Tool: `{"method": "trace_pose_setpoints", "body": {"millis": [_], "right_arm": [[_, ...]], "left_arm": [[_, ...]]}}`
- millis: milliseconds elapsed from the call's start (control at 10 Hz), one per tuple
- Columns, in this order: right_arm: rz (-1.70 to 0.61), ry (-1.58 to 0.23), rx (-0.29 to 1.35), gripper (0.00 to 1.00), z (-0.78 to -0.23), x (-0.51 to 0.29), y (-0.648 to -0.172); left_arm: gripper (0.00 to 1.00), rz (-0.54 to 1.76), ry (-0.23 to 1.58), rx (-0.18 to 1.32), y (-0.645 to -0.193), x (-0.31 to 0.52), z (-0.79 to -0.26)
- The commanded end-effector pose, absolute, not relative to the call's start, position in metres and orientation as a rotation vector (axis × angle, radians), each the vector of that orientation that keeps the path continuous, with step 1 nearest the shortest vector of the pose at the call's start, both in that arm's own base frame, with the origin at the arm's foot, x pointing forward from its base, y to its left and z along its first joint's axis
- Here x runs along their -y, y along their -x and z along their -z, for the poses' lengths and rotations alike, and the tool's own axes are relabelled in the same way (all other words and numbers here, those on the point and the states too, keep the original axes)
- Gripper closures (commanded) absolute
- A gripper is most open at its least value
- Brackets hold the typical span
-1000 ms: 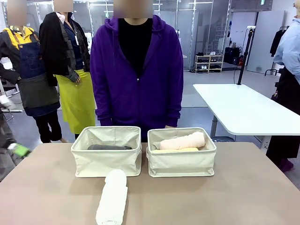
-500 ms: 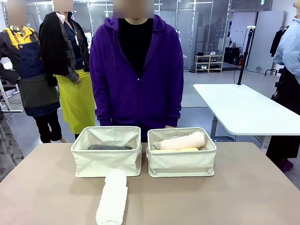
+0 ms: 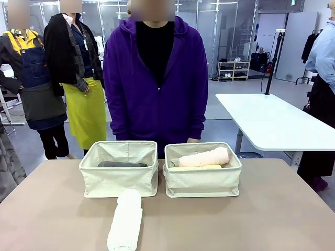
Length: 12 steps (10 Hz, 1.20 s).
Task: Divide the towels into two baskets.
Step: Pick up one hotel-folded towel from the bottom of the table and place it in the Fabric basket indicated by the person.
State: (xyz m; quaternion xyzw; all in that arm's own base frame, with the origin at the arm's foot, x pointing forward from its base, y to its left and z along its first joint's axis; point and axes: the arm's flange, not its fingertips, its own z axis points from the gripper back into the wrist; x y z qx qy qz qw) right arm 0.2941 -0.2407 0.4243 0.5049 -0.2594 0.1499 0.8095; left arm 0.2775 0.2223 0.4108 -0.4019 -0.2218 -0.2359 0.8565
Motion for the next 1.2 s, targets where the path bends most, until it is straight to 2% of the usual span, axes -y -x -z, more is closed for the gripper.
{"method": "trace_pose_setpoints", "body": {"millis": [0, 1100], "right_arm": [[-0.306, -1.091, 0.560, 0.00, -0.4282, 0.2383, -0.2921], [-0.306, -1.091, 0.560, 0.00, -0.4282, 0.2383, -0.2921]], "left_arm": [[0.22, 0.499, 0.839, 0.475, -0.2756, -0.2213, -0.4152], [0.22, 0.499, 0.839, 0.475, -0.2756, -0.2213, -0.4152]]}}
